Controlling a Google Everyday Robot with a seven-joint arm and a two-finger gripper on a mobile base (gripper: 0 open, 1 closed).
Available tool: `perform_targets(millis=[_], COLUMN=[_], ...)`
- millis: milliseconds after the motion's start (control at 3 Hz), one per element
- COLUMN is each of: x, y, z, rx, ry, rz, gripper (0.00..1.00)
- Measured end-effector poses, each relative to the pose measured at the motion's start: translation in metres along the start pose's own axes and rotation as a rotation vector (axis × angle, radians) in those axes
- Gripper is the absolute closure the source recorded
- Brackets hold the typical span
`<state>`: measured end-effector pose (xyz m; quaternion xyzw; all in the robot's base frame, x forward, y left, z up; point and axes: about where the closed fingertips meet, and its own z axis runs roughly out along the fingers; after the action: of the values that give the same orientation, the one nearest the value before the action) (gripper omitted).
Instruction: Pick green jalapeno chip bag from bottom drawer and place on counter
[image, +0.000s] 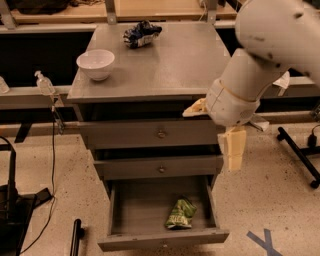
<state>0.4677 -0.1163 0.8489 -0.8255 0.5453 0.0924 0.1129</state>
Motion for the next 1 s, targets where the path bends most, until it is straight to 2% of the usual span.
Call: perform_targets(millis=[333, 667, 1000], x=[-0.007, -0.011, -0.011], y=[0.000, -0.013, -0.014], z=[0.045, 0.062, 0.060], rx=[0.037, 0.102, 0.107], ry=[-0.004, -0.003, -0.002], rz=[-0.129, -0.162, -0.161], gripper=[0.00, 0.00, 0.00])
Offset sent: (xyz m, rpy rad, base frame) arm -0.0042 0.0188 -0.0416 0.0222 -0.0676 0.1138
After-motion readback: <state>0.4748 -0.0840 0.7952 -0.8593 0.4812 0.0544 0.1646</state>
